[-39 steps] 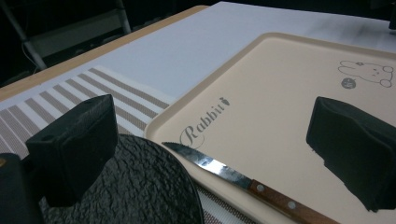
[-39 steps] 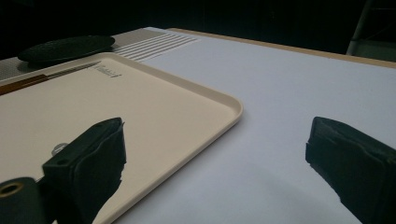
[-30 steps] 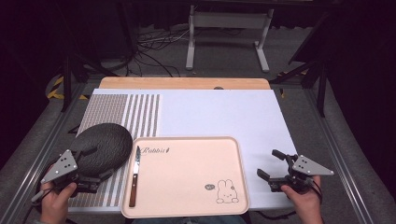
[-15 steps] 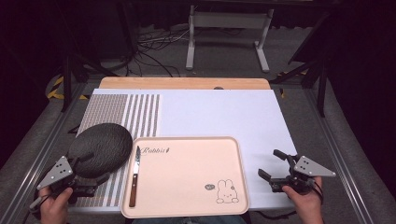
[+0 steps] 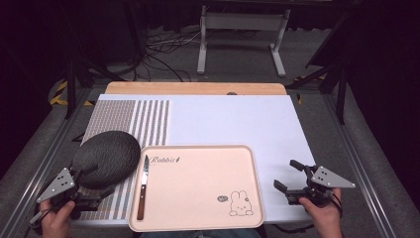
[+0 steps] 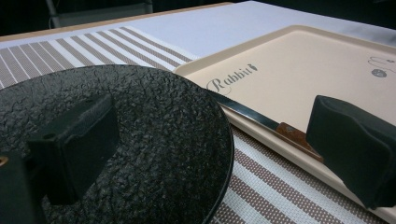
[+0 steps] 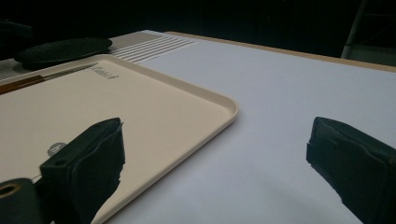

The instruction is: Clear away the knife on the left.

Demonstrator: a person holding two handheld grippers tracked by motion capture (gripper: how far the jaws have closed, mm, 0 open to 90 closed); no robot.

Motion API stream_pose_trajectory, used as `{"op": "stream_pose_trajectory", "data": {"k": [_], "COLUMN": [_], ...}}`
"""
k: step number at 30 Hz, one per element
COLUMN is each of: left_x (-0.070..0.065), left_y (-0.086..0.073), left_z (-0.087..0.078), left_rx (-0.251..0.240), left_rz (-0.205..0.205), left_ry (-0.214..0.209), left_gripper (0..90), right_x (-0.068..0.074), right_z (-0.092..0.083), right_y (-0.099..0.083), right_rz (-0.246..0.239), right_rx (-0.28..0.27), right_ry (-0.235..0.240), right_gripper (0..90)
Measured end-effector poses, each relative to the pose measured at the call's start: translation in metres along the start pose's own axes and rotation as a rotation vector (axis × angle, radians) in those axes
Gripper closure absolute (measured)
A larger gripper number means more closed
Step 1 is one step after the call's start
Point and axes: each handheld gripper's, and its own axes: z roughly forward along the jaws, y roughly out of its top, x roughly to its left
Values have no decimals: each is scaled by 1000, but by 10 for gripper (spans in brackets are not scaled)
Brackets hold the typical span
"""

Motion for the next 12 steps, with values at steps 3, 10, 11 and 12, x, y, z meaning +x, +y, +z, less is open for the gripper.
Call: {"op": "stream_pose_trajectory", "data": {"k": [3, 10, 11, 12], "left_x": [-1, -2, -3, -3], "left_y": [0, 2, 2, 2], "left_z": [0, 1, 1, 1], "left_rx": [0, 8, 4, 4], "left_rz": [4, 43, 40, 40], "left_ry": [11, 22, 21, 21], "left_gripper": [35, 33, 31, 30], "right_x": [-1, -1, -1, -1], "right_z": [-1, -1, -1, -1], "right_y": [0, 0, 0, 0], "right_rz": [2, -2, -1, 0], "right_rx": [-5, -11, -13, -14], "right_ry": [-3, -9, -11, -11], "right_gripper": [49, 49, 49, 49]}}
